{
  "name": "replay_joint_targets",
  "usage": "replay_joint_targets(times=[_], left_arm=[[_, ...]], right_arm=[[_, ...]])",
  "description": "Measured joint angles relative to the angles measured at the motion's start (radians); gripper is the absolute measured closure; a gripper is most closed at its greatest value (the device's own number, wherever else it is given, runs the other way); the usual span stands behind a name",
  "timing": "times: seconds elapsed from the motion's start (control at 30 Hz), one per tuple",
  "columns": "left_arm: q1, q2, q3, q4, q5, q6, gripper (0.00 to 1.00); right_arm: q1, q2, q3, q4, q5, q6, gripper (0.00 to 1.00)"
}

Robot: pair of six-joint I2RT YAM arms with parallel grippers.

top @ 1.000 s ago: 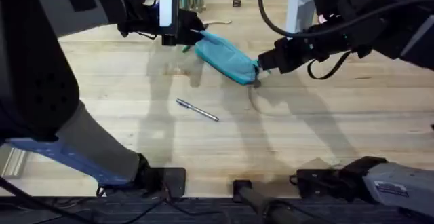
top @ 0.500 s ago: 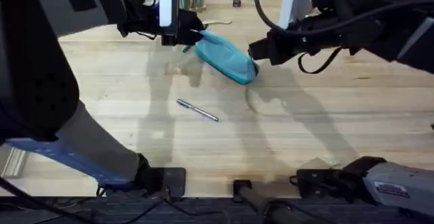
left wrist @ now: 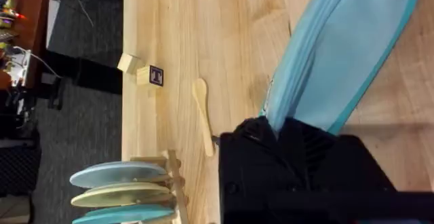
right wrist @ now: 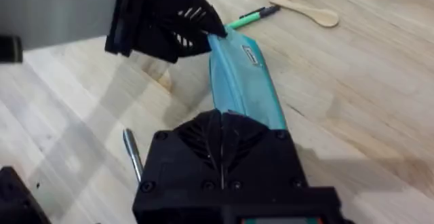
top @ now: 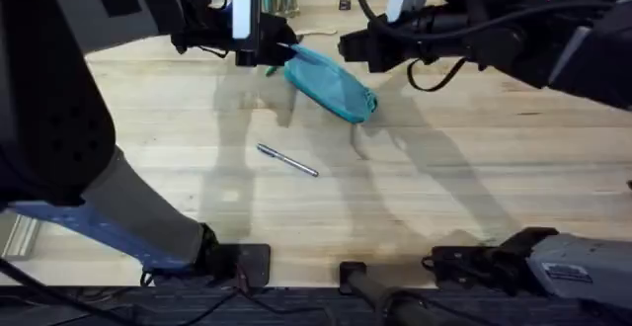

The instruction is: Unzip the bag, pick up the pens from the table one at a time and place them inside, then zip the bag closed.

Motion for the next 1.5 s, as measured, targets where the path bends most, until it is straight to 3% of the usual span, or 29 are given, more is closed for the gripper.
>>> replay_joint_targets(times=[0.6,0.67,0.83,0.87,1.5], left_arm=[[0.000,0.000,0.000,0.000,0.000,0.000,0.959],[0.000,0.000,0.000,0.002,0.000,0.000,0.959],[0.000,0.000,0.000,0.007,0.000,0.000,0.959],[0.000,0.000,0.000,0.007,0.000,0.000,0.959],[0.000,0.000,0.000,0.007,0.000,0.000,0.959]], right_arm=[[0.000,0.022,0.029,0.038,0.025,0.031,0.950],[0.000,0.018,0.029,0.006,0.030,0.029,0.773],[0.000,-0.034,0.029,-0.058,0.062,0.024,0.070],[0.000,-0.055,0.029,-0.074,0.081,0.020,0.021],[0.000,-0.447,0.030,-0.309,0.328,0.013,0.005]])
